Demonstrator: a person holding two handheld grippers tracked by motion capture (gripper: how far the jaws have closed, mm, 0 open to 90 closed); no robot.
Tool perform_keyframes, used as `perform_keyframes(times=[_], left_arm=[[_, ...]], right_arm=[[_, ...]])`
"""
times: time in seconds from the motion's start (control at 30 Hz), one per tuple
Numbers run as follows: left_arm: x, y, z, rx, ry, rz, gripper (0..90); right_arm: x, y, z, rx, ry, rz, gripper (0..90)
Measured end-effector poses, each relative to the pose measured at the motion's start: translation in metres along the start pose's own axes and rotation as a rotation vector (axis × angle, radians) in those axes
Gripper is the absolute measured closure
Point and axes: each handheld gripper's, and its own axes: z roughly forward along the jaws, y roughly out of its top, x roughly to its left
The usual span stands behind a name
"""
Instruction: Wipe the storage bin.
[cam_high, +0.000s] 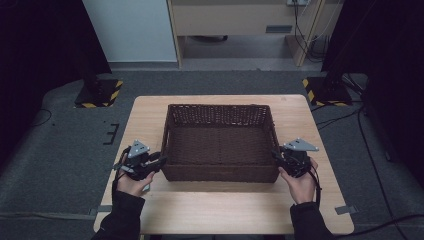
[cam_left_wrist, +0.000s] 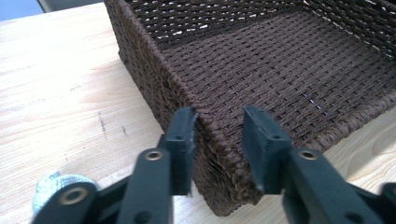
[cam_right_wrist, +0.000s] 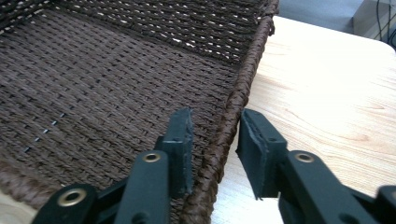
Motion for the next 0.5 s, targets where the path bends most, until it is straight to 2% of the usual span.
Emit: perform_keyframes(times=[0.1,0.23,0.37,0.5], left_arm=[[0.003,0.002,-0.006,-0.030,-0.028,-0.010,54.3],[0.008,0.007,-0.022,-0.102,-0.013,-0.014,48.3],[0.018,0.008,-0.040,-0.159,0.025,-0.028,42.8],[0.031,0.002,-0.049,-0.174,0.069,-0.048,37.8]], right_arm=[[-0.001,0.003,-0.006,-0.026,-0.001,0.000,58.4],[-0.008,0.005,-0.019,-0.102,-0.015,0.016,44.2],[-0.019,0.002,-0.027,-0.142,-0.041,0.047,32.7],[-0.029,-0.002,-0.029,-0.144,-0.058,0.076,26.4]])
